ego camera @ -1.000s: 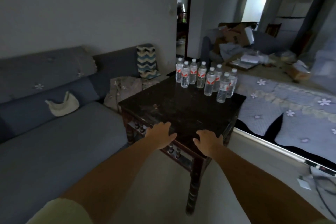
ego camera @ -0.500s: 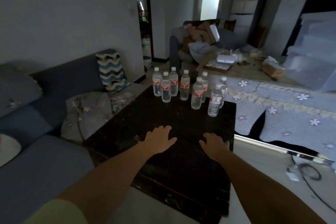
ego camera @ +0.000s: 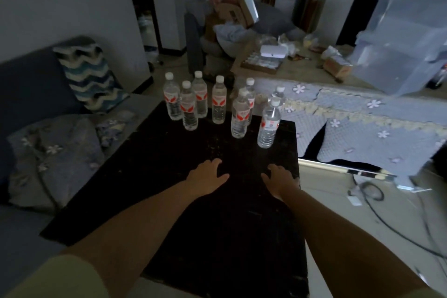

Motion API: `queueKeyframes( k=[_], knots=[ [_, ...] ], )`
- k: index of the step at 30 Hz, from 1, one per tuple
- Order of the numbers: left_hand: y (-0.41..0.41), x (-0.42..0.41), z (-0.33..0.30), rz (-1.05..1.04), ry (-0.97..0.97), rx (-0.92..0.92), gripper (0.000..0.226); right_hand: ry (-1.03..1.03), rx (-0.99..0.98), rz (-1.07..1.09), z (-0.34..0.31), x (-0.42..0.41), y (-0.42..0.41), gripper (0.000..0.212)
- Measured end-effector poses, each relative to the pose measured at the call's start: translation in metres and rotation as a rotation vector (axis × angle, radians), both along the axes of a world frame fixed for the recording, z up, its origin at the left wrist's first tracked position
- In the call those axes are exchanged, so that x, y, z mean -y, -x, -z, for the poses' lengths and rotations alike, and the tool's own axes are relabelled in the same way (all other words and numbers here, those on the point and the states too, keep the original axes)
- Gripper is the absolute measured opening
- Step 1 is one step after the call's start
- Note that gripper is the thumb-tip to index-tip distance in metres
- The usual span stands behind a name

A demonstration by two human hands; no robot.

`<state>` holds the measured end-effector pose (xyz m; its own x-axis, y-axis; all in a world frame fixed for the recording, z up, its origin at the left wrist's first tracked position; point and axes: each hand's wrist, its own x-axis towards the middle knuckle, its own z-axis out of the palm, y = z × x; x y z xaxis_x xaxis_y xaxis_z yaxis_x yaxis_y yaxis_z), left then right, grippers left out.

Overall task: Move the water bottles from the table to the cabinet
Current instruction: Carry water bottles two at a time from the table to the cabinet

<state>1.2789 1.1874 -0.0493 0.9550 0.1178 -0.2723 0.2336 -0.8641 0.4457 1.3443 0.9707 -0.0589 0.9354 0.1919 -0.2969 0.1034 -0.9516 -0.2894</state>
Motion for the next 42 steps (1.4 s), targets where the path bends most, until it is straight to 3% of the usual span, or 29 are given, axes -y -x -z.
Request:
queueKeyframes(
  k=[5,10,16,21,25,28,32,42],
  knots=[
    [-0.081,-0.010,0.008,-0.032,0.057,-0.072,0.069,-0.091,-0.014,0.096,0.012,-0.005,-0.069,0.054],
    [-0.173,-0.005,0.025,-0.132,0.184,-0.049,0.079,-0.359,-0.045,0.302,0.039,-0.009,-0.150,0.074],
    [-0.247,0.003,0.062,-0.347,0.461,0.106,0.093,-0.745,0.012,0.448,0.082,-0.035,-0.206,0.104],
    [-0.292,0.001,0.088,-0.505,0.748,0.364,0.089,-1.037,0.098,0.585,0.113,-0.054,-0.231,0.092],
    [-0.315,0.005,0.108,-0.541,0.763,0.413,0.075,-1.009,0.151,0.555,0.121,-0.052,-0.246,0.069],
    [-0.320,0.009,0.114,-0.625,0.785,0.431,0.075,-1.003,0.157,0.516,0.120,-0.047,-0.252,0.062],
    [-0.310,0.010,0.111,-0.588,0.752,0.432,0.082,-0.990,0.117,0.494,0.116,-0.039,-0.246,0.061],
    [-0.221,0.007,0.094,-0.463,0.784,0.137,0.080,-0.928,-0.079,0.469,0.096,-0.018,-0.172,0.054]
  ],
)
